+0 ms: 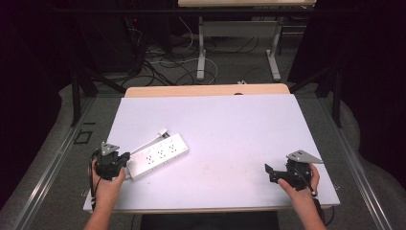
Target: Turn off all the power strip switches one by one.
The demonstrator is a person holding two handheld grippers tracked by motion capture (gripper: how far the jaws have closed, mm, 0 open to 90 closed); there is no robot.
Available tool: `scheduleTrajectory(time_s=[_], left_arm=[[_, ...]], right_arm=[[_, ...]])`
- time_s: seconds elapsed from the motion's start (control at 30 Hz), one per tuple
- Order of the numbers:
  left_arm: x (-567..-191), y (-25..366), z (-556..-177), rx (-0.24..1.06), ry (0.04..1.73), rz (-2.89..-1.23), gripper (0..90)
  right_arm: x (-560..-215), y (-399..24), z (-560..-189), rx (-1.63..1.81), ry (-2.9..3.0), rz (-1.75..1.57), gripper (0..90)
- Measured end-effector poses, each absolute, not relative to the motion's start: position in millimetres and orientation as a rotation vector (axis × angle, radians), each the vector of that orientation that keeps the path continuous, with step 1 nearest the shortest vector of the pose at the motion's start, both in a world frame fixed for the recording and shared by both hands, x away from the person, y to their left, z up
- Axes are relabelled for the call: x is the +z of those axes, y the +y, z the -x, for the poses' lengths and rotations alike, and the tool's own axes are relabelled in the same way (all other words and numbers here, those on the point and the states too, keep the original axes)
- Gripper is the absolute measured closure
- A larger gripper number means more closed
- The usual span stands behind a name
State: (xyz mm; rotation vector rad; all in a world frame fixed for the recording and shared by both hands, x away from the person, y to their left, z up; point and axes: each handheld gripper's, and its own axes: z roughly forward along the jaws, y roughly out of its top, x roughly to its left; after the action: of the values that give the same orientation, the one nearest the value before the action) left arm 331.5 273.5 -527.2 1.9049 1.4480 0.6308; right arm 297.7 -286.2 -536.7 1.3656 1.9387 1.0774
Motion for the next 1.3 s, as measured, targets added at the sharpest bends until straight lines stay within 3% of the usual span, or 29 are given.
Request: scheduleTrajectory(time_s=[0.23, 1.3], left_arm=[[-532.8, 269.5, -335.7, 0.613, 1.461, -1.974, 90.0], [-535.2, 269.4, -339.9, 0.579, 1.474, -2.008, 90.0]], right_arm=[[-537.4, -286.3, -298.1, 1.081, 1.932, -1.375, 3.8], [-536.5, -287.7, -298.0, 1.087, 1.938, -1.370, 3.8]])
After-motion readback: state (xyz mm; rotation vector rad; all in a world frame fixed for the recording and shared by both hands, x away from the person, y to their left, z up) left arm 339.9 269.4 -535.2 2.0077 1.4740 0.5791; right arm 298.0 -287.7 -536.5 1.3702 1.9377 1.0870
